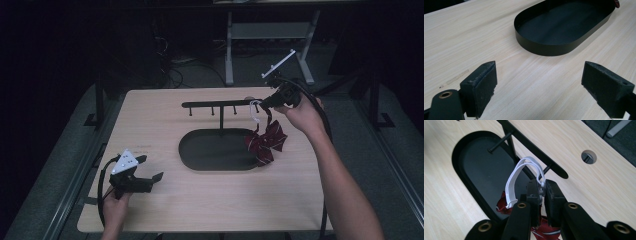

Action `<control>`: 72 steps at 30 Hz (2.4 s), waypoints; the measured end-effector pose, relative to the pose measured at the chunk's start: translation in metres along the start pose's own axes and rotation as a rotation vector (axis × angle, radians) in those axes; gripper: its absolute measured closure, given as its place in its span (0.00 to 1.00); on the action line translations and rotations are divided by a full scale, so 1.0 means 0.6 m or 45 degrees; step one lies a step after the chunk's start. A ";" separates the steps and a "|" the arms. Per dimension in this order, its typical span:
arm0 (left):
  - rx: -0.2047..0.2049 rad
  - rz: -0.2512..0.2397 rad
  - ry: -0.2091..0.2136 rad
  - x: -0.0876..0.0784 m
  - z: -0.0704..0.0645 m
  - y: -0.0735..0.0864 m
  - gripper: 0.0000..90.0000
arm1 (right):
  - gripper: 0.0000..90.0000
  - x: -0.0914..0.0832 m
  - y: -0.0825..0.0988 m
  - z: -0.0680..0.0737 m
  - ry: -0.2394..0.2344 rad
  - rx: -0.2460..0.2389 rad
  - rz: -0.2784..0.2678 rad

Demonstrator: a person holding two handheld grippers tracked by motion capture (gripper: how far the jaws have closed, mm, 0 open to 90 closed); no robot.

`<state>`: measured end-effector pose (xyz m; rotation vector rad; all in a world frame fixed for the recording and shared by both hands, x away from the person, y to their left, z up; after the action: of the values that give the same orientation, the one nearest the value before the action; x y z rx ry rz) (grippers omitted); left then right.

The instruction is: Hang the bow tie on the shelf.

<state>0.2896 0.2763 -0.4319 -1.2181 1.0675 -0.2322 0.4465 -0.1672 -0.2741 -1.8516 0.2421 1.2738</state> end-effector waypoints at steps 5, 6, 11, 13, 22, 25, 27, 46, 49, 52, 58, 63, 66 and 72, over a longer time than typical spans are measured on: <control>-0.003 0.000 0.002 0.000 0.000 0.000 0.14 | 0.91 0.008 0.002 -0.004 0.012 0.005 0.012; -0.003 0.000 0.002 0.000 0.000 0.000 0.14 | 0.91 0.010 0.002 -0.004 0.012 0.009 0.018; 0.002 0.004 0.002 0.000 -0.001 -0.001 0.14 | 0.91 0.015 0.004 -0.007 0.012 0.011 0.017; 0.000 0.005 0.003 0.000 -0.001 -0.001 0.14 | 0.91 0.016 0.005 -0.007 0.013 0.016 0.024; 0.001 0.006 0.004 0.001 -0.001 -0.001 0.14 | 0.91 0.022 0.005 -0.010 0.011 0.019 0.029; 0.000 0.005 0.003 0.001 -0.001 -0.001 0.14 | 0.91 0.024 0.006 -0.011 0.015 0.020 0.026; -0.001 0.005 0.003 0.001 -0.001 -0.001 0.14 | 0.91 0.025 0.006 -0.011 0.015 0.022 0.030; -0.003 -0.004 0.004 0.001 -0.002 -0.001 0.14 | 0.88 0.031 0.010 -0.016 0.007 0.033 0.051; -0.004 -0.005 0.004 0.001 -0.002 -0.001 0.14 | 0.88 0.031 0.011 -0.016 0.003 0.026 0.051; -0.003 -0.007 0.003 0.001 -0.002 -0.001 0.14 | 0.87 0.030 0.013 -0.017 0.001 0.027 0.045; 0.002 -0.004 0.004 0.001 -0.003 -0.002 0.14 | 0.86 0.029 0.016 -0.019 -0.008 0.033 0.050; 0.002 -0.002 0.004 0.001 -0.003 -0.002 0.14 | 0.83 0.028 0.011 -0.016 -0.013 0.035 0.045; 0.000 -0.006 0.004 0.001 -0.002 -0.002 0.14 | 0.84 0.029 0.005 -0.014 -0.007 0.019 0.040; -0.002 -0.008 0.003 0.000 -0.002 -0.002 0.14 | 0.84 0.030 0.000 -0.010 -0.004 0.024 0.050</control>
<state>0.2889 0.2752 -0.4309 -1.2233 1.0664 -0.2378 0.4590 -0.1663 -0.2887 -1.8364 0.2889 1.2967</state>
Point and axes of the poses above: each handheld gripper's, and its own axes: x roughly forward along the jaws, y roughly out of its underside, z roughly to its left, the point moved 1 cm from there along x, roughly forward along the jaws, and after that the axes turned 8 degrees about y, right-handed, at the moved point
